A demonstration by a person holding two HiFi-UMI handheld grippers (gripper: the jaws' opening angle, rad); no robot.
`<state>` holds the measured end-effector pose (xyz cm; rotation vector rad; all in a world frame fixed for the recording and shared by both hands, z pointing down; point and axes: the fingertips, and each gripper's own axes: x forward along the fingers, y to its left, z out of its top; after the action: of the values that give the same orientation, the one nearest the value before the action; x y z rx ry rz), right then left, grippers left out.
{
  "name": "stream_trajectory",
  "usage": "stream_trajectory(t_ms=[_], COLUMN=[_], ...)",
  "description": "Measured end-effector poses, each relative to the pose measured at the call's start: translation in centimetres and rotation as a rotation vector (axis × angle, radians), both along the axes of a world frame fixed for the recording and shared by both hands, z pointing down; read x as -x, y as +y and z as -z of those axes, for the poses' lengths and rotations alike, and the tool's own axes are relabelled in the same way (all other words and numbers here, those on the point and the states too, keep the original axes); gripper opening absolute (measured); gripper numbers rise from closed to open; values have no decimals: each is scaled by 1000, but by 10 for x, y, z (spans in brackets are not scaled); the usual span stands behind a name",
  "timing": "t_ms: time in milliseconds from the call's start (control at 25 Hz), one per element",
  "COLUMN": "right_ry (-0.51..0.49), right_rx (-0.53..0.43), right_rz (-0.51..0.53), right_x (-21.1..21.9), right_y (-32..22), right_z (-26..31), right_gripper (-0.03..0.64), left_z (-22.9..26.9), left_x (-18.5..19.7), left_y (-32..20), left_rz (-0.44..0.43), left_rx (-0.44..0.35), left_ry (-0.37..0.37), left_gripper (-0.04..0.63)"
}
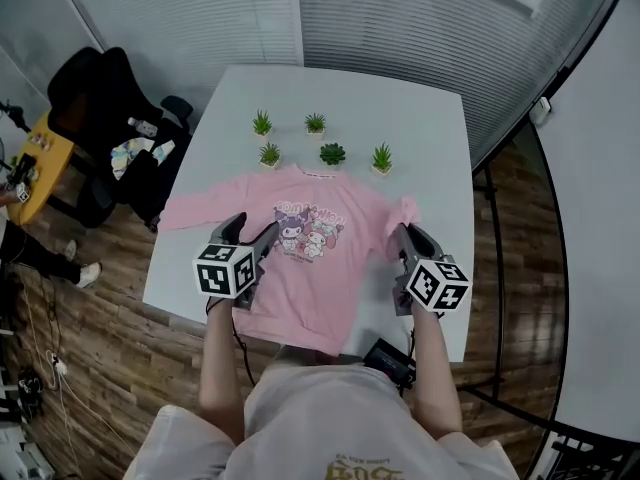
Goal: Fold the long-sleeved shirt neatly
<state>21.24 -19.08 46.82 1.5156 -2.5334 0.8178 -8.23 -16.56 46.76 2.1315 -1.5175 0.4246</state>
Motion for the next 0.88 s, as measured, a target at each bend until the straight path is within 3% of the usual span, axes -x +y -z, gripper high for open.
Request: stream_trajectory(t_ms=[400, 600, 880], right_ry=[43, 81, 101], right_rx=[21, 24, 21], right_rz=[20, 20, 15], right_x=[73, 101, 144], right_y=[-17, -30, -47], right_z=[-8, -9, -11], right_gripper=[48, 48, 49], left_z=[-21, -30, -49], left_x=[75, 98, 116], left_y=[-3, -12, -28], left_rz=[27, -5, -24], left_rx=[16, 23, 45], left_ry=[38, 35, 88], left_gripper=[316, 316, 319])
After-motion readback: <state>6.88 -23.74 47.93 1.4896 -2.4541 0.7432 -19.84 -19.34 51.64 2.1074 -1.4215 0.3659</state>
